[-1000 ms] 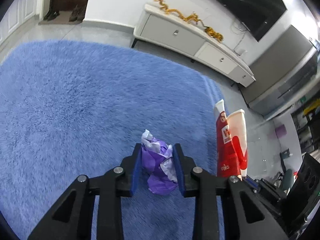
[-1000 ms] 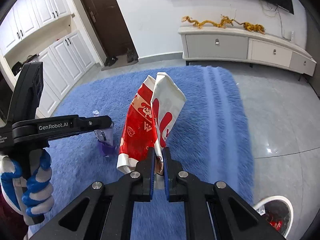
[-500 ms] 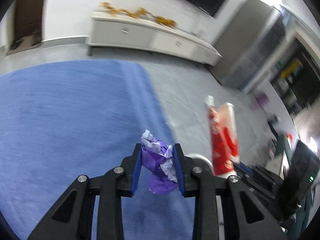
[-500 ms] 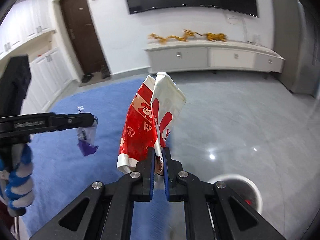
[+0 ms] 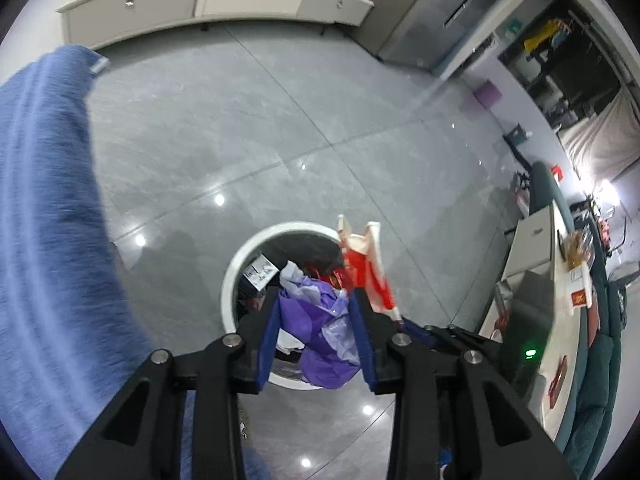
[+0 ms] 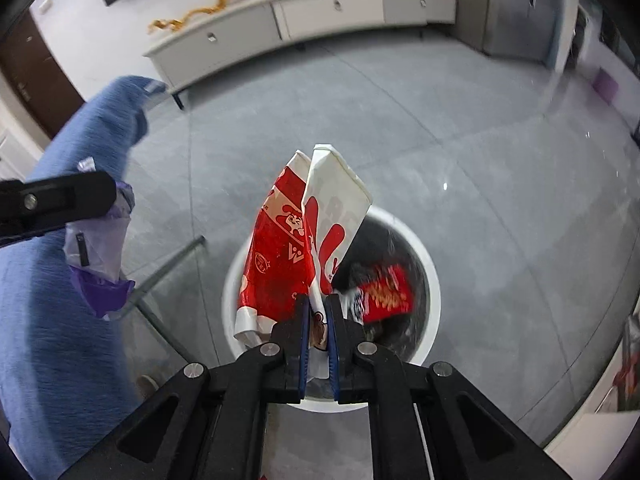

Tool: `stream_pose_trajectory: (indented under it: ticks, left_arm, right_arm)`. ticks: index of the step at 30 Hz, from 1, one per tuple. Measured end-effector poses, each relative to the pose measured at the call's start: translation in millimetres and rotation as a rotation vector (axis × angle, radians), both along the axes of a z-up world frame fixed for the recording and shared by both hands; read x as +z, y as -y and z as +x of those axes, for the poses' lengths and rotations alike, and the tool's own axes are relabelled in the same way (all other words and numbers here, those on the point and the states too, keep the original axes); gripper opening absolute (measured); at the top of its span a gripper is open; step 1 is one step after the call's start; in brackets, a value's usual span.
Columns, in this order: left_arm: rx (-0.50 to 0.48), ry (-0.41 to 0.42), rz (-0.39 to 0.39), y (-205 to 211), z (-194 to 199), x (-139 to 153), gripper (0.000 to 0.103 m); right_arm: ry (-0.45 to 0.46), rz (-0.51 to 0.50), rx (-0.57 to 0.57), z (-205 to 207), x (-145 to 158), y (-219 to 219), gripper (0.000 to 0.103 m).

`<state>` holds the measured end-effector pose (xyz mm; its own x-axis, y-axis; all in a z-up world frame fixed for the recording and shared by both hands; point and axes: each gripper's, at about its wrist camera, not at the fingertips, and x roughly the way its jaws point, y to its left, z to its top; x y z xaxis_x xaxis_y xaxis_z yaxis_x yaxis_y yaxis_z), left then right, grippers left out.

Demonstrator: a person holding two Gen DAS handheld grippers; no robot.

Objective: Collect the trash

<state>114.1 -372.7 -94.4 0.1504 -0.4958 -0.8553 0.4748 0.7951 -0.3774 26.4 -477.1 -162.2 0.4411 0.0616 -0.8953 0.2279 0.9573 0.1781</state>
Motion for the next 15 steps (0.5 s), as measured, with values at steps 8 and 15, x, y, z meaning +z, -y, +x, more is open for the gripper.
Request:
stream_pose_trajectory:
  ticks: [8,15]
  left_arm:
    - [-0.012,-0.048,0.006,18.8,9.2,-28.1,0.055]
    - [0.020,0.085,0.014,-12.9,-4.1,-1.1,0.055]
  right_arm:
    - [-0.025,0.028,-0.048,-0.4,-38.8,17.6,0.044]
    - [0.037,-0.028,-0.041,-9.3,-6.8,1.1,0.044]
